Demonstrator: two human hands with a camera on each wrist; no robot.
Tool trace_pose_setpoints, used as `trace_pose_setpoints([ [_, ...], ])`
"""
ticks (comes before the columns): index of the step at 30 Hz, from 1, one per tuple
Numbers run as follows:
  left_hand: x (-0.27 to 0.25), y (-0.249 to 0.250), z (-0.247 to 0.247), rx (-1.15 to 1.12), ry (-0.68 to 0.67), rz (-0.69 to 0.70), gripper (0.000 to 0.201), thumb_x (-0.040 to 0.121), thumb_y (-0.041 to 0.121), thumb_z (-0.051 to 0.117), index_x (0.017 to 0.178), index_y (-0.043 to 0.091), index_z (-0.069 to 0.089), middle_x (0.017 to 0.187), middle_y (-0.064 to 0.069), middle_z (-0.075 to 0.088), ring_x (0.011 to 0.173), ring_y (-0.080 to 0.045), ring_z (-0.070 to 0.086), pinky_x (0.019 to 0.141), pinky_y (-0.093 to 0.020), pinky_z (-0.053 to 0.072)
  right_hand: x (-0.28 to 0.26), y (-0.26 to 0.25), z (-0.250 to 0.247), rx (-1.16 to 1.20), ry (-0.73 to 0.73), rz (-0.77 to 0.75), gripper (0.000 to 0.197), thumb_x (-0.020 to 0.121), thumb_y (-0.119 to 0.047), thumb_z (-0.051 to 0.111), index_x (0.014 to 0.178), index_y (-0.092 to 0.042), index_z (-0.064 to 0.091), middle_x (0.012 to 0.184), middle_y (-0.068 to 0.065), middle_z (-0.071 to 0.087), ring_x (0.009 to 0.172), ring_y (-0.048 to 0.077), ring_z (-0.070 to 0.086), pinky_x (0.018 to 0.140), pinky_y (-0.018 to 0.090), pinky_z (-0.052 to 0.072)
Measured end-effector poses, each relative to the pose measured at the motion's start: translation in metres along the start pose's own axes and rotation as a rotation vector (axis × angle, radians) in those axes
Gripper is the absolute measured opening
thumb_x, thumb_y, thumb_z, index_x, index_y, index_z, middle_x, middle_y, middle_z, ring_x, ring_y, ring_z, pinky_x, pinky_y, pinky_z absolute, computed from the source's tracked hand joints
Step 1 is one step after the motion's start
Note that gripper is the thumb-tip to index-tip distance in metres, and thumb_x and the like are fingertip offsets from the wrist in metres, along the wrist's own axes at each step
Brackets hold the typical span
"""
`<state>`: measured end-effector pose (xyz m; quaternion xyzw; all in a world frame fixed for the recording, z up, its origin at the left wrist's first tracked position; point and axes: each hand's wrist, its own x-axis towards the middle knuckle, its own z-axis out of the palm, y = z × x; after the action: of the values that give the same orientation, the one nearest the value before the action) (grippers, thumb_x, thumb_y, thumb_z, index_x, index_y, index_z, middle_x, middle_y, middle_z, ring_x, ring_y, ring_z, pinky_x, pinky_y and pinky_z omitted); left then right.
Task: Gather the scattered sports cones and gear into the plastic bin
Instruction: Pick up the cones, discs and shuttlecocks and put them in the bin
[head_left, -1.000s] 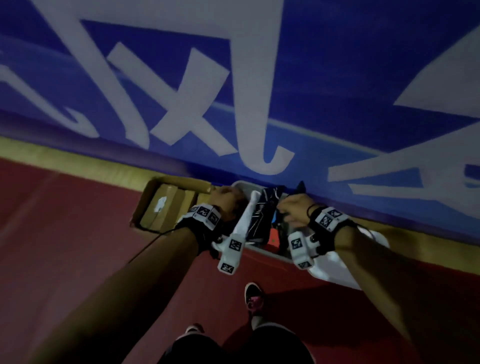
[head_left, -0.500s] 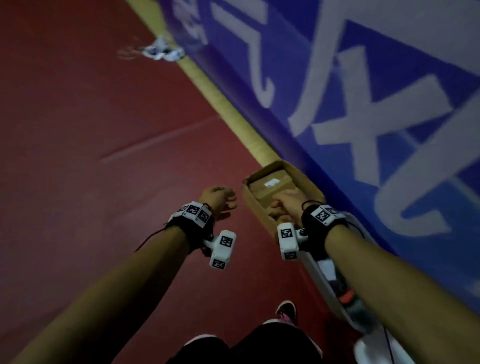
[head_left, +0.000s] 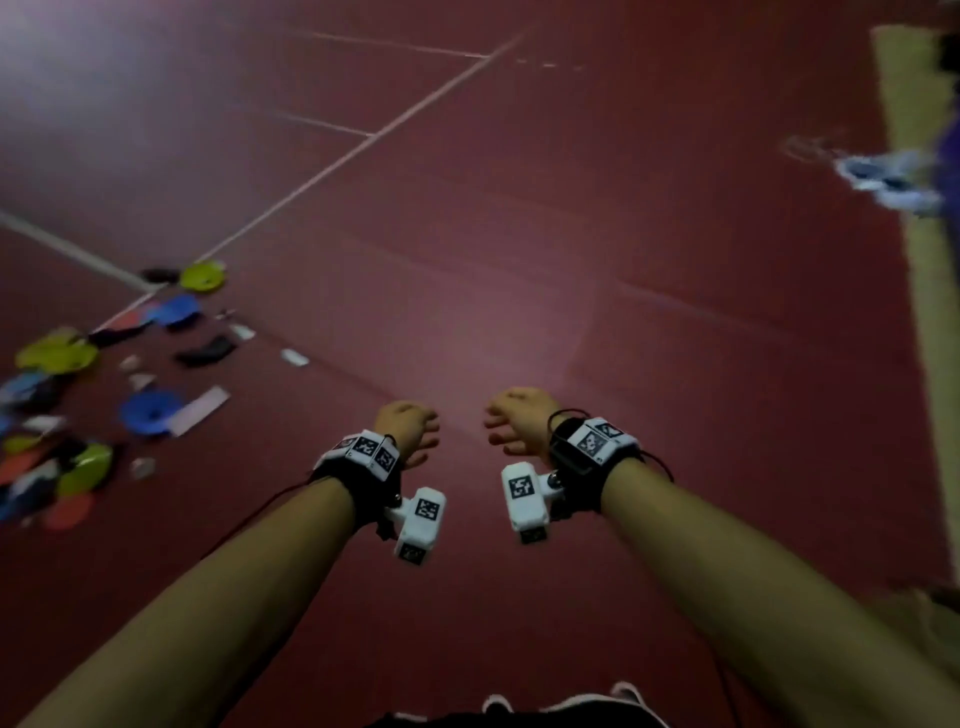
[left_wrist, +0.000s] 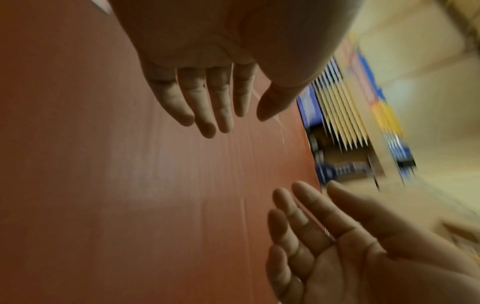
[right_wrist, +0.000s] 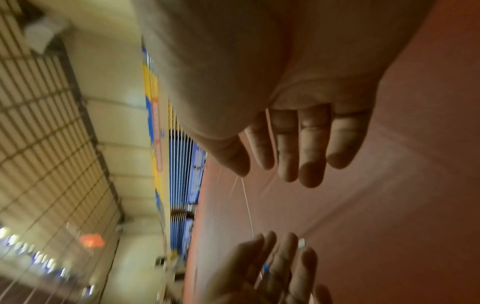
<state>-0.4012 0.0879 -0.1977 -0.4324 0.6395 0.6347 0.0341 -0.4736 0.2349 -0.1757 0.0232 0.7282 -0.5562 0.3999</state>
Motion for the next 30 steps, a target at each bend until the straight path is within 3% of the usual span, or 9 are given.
trace_pose_setpoints([
  [4,0.036,-0.012,-0.12,-0.145,0.172,-0.039,0.026,0.094,0.01,0.047,0.069,0.019,0.049,0.067,-0.003,0.051,0.053,-0.017,0.048,0.051,-0.019,0.03,0.049,-0.044,0.123,-0.115,-0.183,-0.004,0.012,0.096,-0.01,0.05,0.085,-0.012,0.052,0.071,0.007,0.051,0.052,0.019,0.044,0.048,0.023,0.029],
  [7,0.059,-0.03,-0.191,-0.235,0.273,-0.097,0.027,0.092,0.006,0.046,0.069,0.019,0.048,0.067,-0.004,0.046,0.052,-0.016,0.043,0.049,-0.019,0.026,0.087,-0.067,0.205,-0.182,-0.296,0.034,0.016,0.096,-0.007,0.048,0.081,-0.012,0.051,0.068,0.007,0.048,0.051,0.017,0.038,0.049,0.023,0.026],
  [11,0.093,-0.038,-0.278,-0.342,0.455,-0.151,0.015,0.092,0.008,0.052,0.079,0.015,0.057,0.078,-0.007,0.059,0.059,-0.017,0.053,0.053,-0.024,0.036,0.148,-0.096,0.305,-0.275,-0.433,0.043,0.027,0.096,-0.005,0.046,0.07,-0.014,0.048,0.063,0.007,0.04,0.049,0.017,0.033,0.045,0.02,0.024],
  [16,0.129,-0.017,-0.401,-0.533,0.717,-0.179,0.015,0.094,0.011,0.051,0.082,0.015,0.059,0.084,-0.006,0.063,0.071,-0.017,0.061,0.061,-0.028,0.043,0.212,-0.15,0.44,-0.348,-0.552,0.063,0.016,0.092,-0.01,0.052,0.077,-0.014,0.054,0.063,0.005,0.048,0.05,0.018,0.042,0.051,0.025,0.031],
  [20,0.125,-0.02,-0.481,-0.679,0.897,-0.21,0.011,0.095,0.015,0.051,0.088,0.017,0.06,0.085,-0.003,0.064,0.071,-0.015,0.062,0.063,-0.029,0.047,0.224,-0.189,0.55,-0.395,-0.7,0.036,0.017,0.093,-0.011,0.05,0.076,-0.014,0.051,0.063,0.005,0.042,0.048,0.016,0.035,0.051,0.024,0.024],
  [25,0.134,-0.05,-0.573,-0.769,1.054,-0.295,0.011,0.094,0.016,0.051,0.088,0.018,0.06,0.082,0.001,0.063,0.069,-0.013,0.058,0.06,-0.026,0.044,0.221,-0.203,0.669,-0.508,-0.921,0.046,0.009,0.096,-0.012,0.051,0.087,-0.013,0.052,0.063,0.005,0.046,0.05,0.017,0.039,0.05,0.024,0.029],
  [28,0.15,-0.075,-0.621,-0.794,1.088,-0.34,0.01,0.092,0.017,0.054,0.085,0.018,0.061,0.078,0.002,0.062,0.067,-0.012,0.055,0.059,-0.025,0.042,0.231,-0.193,0.723,-0.631,-0.945,0.019,0.014,0.095,-0.012,0.053,0.081,-0.012,0.056,0.066,0.007,0.052,0.054,0.021,0.048,0.053,0.026,0.036],
  [30,0.165,-0.092,-0.664,-0.797,1.082,-0.356,0.013,0.092,0.015,0.054,0.081,0.018,0.06,0.075,0.001,0.06,0.065,-0.012,0.052,0.058,-0.025,0.04,0.24,-0.187,0.77,-0.649,-0.933,0.053,0.016,0.096,-0.01,0.05,0.08,-0.012,0.053,0.065,0.008,0.047,0.051,0.019,0.041,0.05,0.025,0.03],
])
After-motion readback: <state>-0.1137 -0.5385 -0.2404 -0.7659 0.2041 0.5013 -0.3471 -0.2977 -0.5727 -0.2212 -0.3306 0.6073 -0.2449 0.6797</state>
